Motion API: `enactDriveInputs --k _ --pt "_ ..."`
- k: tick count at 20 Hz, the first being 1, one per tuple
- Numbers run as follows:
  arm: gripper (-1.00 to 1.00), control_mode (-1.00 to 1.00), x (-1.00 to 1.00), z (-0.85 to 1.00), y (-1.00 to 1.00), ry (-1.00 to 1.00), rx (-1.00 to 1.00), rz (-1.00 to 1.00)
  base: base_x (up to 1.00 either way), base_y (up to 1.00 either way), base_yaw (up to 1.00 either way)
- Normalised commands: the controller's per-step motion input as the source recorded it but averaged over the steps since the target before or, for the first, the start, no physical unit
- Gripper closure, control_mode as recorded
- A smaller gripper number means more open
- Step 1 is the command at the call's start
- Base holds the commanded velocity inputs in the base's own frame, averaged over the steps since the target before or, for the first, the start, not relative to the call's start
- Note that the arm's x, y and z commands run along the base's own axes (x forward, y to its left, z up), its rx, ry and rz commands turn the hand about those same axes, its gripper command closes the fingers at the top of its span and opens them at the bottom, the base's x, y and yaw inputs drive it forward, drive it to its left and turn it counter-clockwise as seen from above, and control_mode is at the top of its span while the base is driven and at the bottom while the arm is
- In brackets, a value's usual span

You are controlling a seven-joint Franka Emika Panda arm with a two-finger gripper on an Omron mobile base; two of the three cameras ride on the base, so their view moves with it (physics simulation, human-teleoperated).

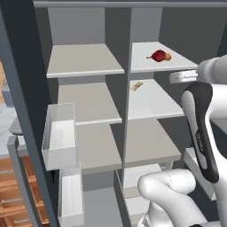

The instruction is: Take the pear and tangerine from the fridge shelf and place them in the freezer drawer to begin freezing them.

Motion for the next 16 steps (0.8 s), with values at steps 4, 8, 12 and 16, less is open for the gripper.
enactDriveInputs --k 4,8,12,16 --pt "-1.00 -1.00 0.21 0.49 -0.05 -0.10 -0.01 -0.12 0.00 0.00 0.00" --pt "-1.00 -1.00 0.46 0.22 -0.01 -0.03 0.00 -0.11 0.00 0.00 0.00" --pt "-1.00 -1.00 0.42 0.06 -0.03 0.00 0.00 -0.01 0.00 0.00 0.00" --pt "-1.00 -1.00 0.45 0.00 -0.07 0.00 0.00 0.00 0.00 0.00 0.00"
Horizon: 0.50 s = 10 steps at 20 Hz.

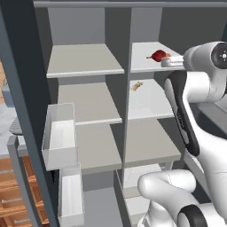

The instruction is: Take the pear and tangerine from the fridge shelf and place them in the freezer drawer to begin freezing them.

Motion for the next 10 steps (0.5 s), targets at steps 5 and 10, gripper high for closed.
enactDriveInputs --k 5,10 --pt "-1.00 -1.00 0.55 0.00 -0.13 0.07 0.00 0.00 0.00 0.00 0.00" --pt "-1.00 -1.00 0.43 -0.07 -0.14 0.04 0.00 0.00 0.00 0.00 0.00"
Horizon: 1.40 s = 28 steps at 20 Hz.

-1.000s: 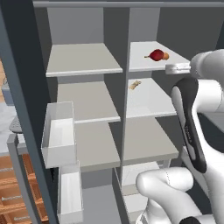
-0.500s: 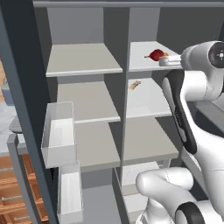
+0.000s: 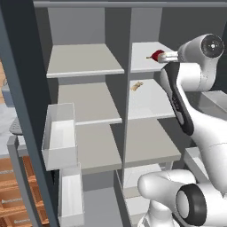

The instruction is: Take the pear and tangerine from the fridge shelf and place them in the freezer drawer to begin freezing them.

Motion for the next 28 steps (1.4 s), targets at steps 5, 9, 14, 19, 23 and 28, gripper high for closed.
enactDriveInputs --k 5,9,14,19,23,28 --pt "-1.00 -1.00 0.35 -0.10 -0.03 0.00 0.00 0.00 0.00 0.00 0.00" --pt "-1.00 -1.00 0.40 -0.09 0.00 0.00 0.00 0.00 0.00 0.00 0.00" --pt "-1.00 -1.00 0.31 -0.05 -0.08 0.05 0.00 0.00 0.00 0.00 0.00" --pt "-1.00 -1.00 0.45 0.00 -0.14 0.09 0.00 0.01 0.00 0.00 0.00" --pt "-1.00 -1.00 0.52 0.00 -0.09 0.08 0.00 0.02 0.00 0.00 0.00" --pt "-1.00 -1.00 0.51 -0.03 -0.07 0.06 0.00 0.04 0.00 0.00 0.00"
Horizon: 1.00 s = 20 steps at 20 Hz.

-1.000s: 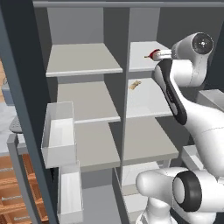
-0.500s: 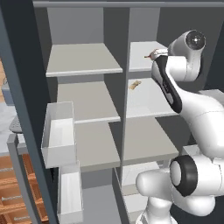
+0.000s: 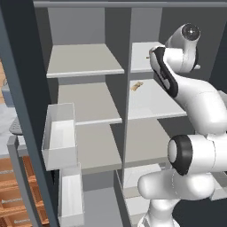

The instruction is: Take the pear and tangerine from the fridge shelf and place them in the freezer drawer to begin freezing them.

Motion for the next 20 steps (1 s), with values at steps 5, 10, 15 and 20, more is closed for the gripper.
enactDriveInputs --k 5,10,15,20 --pt "-1.00 -1.00 0.39 -0.13 -0.01 0.02 0.00 0.04 0.00 0.00 0.00" --pt "-1.00 -1.00 0.30 -0.12 -0.02 0.00 -0.01 0.03 0.00 0.00 0.00" --pt "-1.00 -1.00 0.32 -0.12 -0.08 0.03 -0.01 0.03 0.00 0.00 0.00" --pt "-1.00 -1.00 0.36 -0.12 -0.09 0.06 0.00 0.03 0.00 0.00 0.00"
